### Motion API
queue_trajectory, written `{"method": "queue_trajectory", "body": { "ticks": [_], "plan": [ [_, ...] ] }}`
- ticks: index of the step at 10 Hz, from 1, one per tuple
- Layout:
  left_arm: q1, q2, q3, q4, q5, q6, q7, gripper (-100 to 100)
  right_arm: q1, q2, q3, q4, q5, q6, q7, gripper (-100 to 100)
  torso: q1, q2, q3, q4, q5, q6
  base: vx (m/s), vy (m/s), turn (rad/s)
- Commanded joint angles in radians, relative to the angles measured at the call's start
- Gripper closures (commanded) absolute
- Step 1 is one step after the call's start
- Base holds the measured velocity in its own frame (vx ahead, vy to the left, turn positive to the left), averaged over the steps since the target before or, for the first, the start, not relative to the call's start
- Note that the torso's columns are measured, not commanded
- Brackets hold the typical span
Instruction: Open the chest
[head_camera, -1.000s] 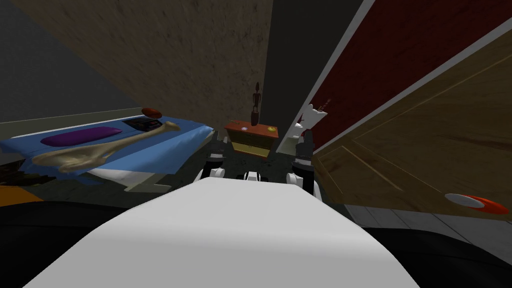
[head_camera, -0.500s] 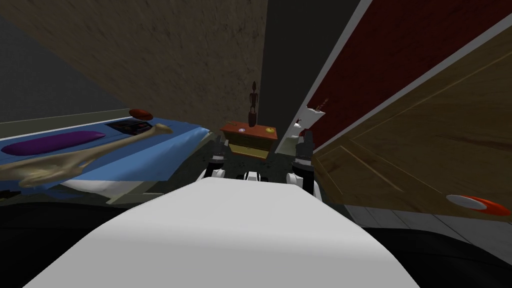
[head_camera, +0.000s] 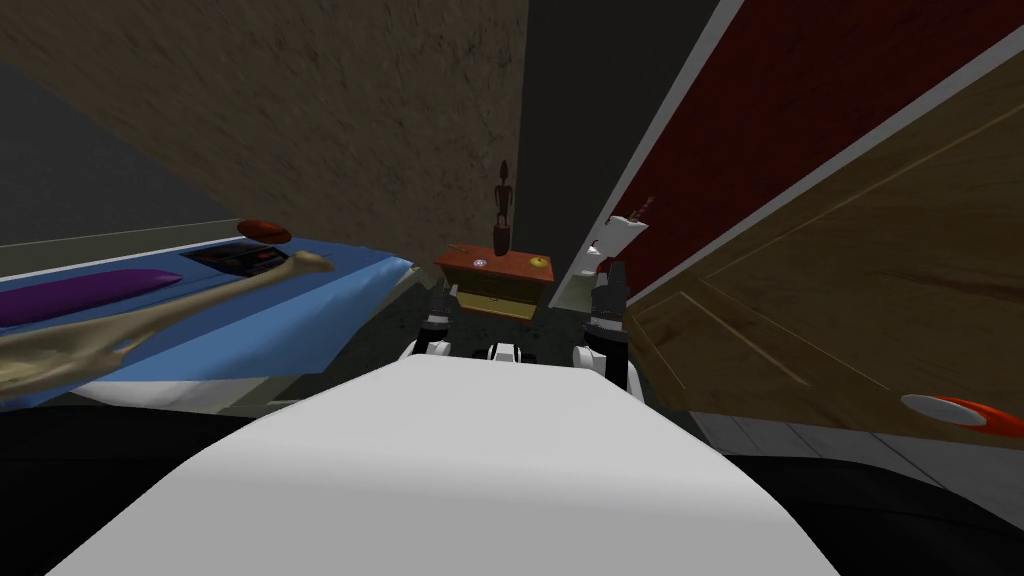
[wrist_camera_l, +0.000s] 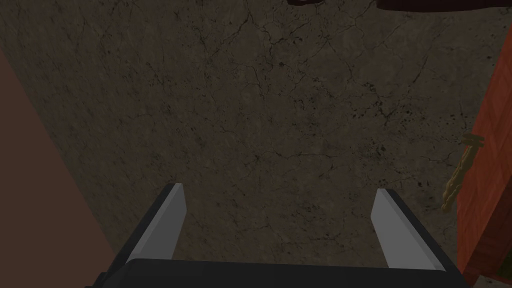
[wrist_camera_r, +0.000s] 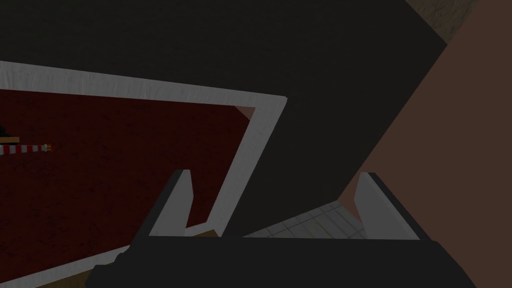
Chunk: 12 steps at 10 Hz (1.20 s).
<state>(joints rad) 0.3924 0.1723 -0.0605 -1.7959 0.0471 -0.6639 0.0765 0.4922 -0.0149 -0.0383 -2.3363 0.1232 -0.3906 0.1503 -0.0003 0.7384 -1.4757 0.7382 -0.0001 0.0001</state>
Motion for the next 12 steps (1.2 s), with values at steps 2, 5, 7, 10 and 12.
{"method": "queue_trajectory", "body": {
  "ticks": [2, 5, 7, 10, 12],
  "plan": [
    [-0.017, 0.007, 0.003, 0.088, 0.001, -0.05, -0.008, -100, 0.0, 0.0, 0.0, 0.0, 0.0, 0.0, 0.0, 0, 0.0, 0.0, 0.0, 0.0, 0.0, 0.0, 0.063, -0.003, -0.044],
    [-0.037, 0.013, 0.006, 0.19, 0.002, -0.113, -0.02, -100, 0.0, 0.0, 0.0, 0.0, 0.0, 0.0, 0.0, 0, 0.001, -0.003, -0.002, -0.001, 0.0, 0.0, 0.095, 0.008, -0.059],
    [-0.048, 0.016, 0.008, 0.243, 0.003, -0.145, -0.027, -100, 0.0, 0.0, 0.0, 0.0, 0.0, 0.0, 0.0, 0, -0.001, 0.0, 0.0, 0.0, 0.0, 0.0, 0.085, -0.008, -0.045],
    [-0.069, 0.02, 0.011, 0.339, 0.003, -0.21, -0.04, -100, 0.0, 0.0, 0.0, 0.0, 0.0, 0.0, 0.0, 0, 0.001, 0.0, 0.0, 0.0, 0.0, 0.0, 0.086, 0.002, -0.052],
    [-0.08, 0.021, 0.013, 0.389, 0.004, -0.243, -0.046, -100, 0.0, 0.0, 0.0, 0.0, 0.0, 0.0, 0.0, 0, 0.0, 0.0, 0.0, 0.0, 0.0, 0.0, 0.08, -0.004, -0.036]
  ]
}}
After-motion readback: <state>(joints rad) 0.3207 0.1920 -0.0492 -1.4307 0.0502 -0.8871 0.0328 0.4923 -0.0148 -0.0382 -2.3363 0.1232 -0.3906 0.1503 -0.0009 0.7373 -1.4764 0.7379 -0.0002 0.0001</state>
